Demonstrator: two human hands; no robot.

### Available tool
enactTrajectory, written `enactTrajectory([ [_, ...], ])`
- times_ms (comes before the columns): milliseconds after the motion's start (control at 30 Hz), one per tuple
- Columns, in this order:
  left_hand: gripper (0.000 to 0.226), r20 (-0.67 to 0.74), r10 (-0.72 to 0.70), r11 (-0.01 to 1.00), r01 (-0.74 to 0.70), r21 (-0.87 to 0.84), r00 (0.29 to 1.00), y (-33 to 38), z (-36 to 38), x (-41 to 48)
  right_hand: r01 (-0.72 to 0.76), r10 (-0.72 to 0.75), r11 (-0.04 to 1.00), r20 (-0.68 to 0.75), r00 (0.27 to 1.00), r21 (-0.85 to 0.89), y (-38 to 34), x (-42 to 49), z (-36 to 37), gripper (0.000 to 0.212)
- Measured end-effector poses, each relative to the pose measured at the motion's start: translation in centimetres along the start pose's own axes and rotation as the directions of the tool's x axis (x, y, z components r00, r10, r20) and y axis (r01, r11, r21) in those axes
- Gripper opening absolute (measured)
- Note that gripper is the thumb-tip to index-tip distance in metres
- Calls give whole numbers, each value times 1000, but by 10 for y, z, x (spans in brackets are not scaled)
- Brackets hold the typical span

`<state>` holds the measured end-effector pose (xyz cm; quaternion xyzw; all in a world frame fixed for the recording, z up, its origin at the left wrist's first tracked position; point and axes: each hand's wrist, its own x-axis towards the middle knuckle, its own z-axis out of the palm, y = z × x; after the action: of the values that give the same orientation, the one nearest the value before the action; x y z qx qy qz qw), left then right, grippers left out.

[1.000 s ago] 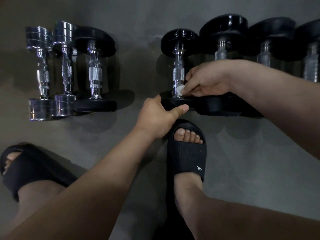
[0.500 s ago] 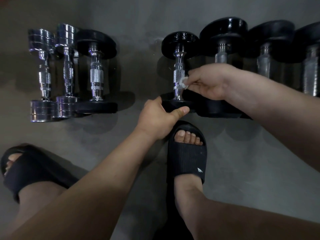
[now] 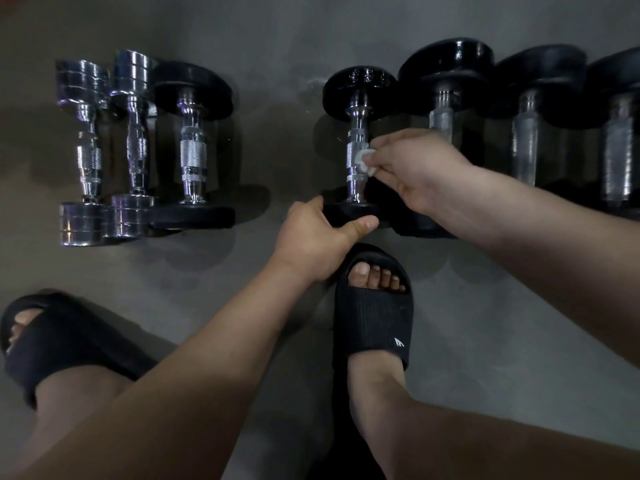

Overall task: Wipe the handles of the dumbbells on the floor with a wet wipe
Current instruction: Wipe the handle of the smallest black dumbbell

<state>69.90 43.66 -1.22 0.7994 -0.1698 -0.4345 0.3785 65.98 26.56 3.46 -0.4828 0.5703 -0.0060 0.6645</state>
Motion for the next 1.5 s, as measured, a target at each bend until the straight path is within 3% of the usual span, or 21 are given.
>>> enactTrajectory([
  [67,73,-4,0,1000,0,18,1000,0,-1,0,-7,1,994,-62,998,-107,4,2,0,17],
  [233,73,-8,13,999,-12,52,1000,1,-2,-1,113,-122,992,-191,974,-57,1,9,6,33],
  [467,73,-2,-2,1000,2,22,1000,3,-2,-2,111,-143,975,-156,977,-193,10,7,9,29],
  [633,75,-14,-1,999,2,40,1000,2,-1,-1,106,-128,987,-200,971,-118,1,18,11,20],
  [800,74,-12,2,1000,-1,26,1000,1,0,0,87,-87,996,-231,969,-13,-10,30,20,26],
  [1100,76,-13,-3,1000,3,-27,1000,9,-1,-5,-83,83,991,0,997,106,-11,29,22,22],
  [1167,73,-10,4,1000,-4,-30,1000,13,-2,-7,-79,78,996,16,997,30,-9,25,21,22],
  [1300,72,-4,4,1000,-4,-27,1000,14,-3,-7,-17,42,943,66,997,-332,-8,10,11,14],
  [1433,65,-12,3,999,-3,-41,1000,15,-3,-9,107,-3,691,146,989,-714,-13,-6,2,25],
  [1500,61,-5,-6,999,6,-54,1000,16,-3,-11,170,-7,566,202,979,-807,-20,-13,-5,24],
])
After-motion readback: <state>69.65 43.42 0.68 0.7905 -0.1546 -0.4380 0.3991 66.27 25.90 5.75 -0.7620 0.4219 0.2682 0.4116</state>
